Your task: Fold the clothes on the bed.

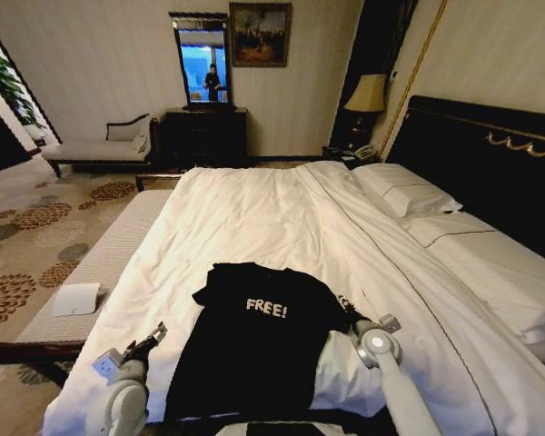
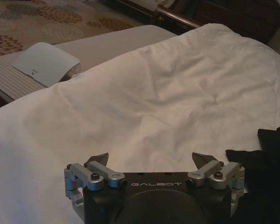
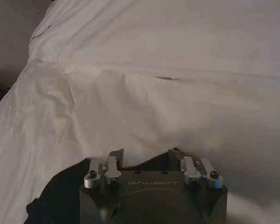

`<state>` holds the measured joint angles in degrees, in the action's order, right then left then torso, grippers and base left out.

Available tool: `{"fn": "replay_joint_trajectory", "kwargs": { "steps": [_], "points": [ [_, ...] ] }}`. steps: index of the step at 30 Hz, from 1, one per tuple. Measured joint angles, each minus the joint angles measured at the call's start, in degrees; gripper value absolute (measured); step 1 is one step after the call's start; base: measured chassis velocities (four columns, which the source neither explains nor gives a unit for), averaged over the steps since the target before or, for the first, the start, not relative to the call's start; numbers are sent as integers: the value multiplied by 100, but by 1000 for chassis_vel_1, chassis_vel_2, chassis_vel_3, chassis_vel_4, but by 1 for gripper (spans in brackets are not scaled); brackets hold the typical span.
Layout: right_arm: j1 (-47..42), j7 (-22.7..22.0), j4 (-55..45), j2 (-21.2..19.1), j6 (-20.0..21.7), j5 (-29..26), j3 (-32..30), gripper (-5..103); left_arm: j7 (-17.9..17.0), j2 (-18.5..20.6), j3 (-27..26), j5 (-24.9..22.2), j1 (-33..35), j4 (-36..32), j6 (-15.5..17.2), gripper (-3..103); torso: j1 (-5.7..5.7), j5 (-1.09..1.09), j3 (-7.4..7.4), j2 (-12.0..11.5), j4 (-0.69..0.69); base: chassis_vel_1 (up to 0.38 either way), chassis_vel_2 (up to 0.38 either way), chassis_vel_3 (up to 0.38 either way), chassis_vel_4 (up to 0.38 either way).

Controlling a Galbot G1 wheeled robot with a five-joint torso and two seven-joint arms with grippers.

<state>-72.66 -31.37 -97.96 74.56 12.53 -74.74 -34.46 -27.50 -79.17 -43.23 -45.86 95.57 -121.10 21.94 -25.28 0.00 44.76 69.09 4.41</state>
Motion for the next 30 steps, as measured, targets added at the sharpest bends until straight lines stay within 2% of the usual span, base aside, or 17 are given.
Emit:
{"fn": "replay_joint_trajectory", "kwargs": {
  "steps": [3,4,6,7,8,10,13,15,18,20,21,22,27,29,30],
  "points": [
    [13,10,84,-36,-9,39,-134,39,-2,-47,27,10,19,-25,0,100,0,0,0,0,0,0,0,0,0],
    [13,10,84,-36,-9,39,-134,39,-2,-47,27,10,19,-25,0,100,0,0,0,0,0,0,0,0,0],
    [-60,7,76,-65,-8,65,-190,29,-3,-76,50,24,18,-25,-2,100,0,0,0,0,0,0,0,0,0],
    [-106,7,55,-74,-5,68,-210,29,-3,-87,63,34,16,-25,-4,100,0,0,0,0,1,0,0,0,0],
    [-136,8,42,-76,-1,70,-224,23,-4,-95,73,41,13,-25,-5,100,0,0,0,0,1,0,0,0,0],
    [-174,9,37,-73,6,80,-241,19,-4,-112,94,54,6,-25,-6,100,0,0,0,0,1,0,0,0,0],
    [-226,8,32,-39,14,113,-246,34,-7,-142,142,88,-3,-27,-6,100,0,0,0,0,0,0,0,0,0],
    [-253,8,7,-27,19,121,-245,34,-7,-147,150,94,-5,-32,-6,100,0,0,0,0,0,0,0,0,0],
    [-290,11,-15,0,26,144,-236,52,-7,-152,151,105,5,-34,-7,100,0,0,0,0,0,0,0,0,0],
    [-291,12,-14,3,26,148,-236,52,-8,-152,150,105,9,-34,-7,100,0,0,0,0,0,0,0,0,0],
    [-297,20,-4,11,25,158,-234,57,-8,-152,141,106,24,-34,-10,100,0,-1,0,0,0,0,0,0,0],
    [-297,20,-4,11,25,158,-234,57,-8,-152,141,106,24,-34,-10,100,0,-1,0,0,0,0,0,0,0],
    [-293,100,61,31,-11,150,-224,83,-5,-153,111,107,56,-34,-27,100,0,-1,0,0,0,0,0,0,0],
    [-286,100,70,34,-13,144,-227,83,-5,-155,111,107,56,-34,-29,100,0,0,0,0,0,0,0,0,0],
    [-281,99,74,39,-15,131,-234,79,-5,-156,111,108,57,-34,-31,100,0,0,0,0,1,0,0,0,0]
  ]
}}
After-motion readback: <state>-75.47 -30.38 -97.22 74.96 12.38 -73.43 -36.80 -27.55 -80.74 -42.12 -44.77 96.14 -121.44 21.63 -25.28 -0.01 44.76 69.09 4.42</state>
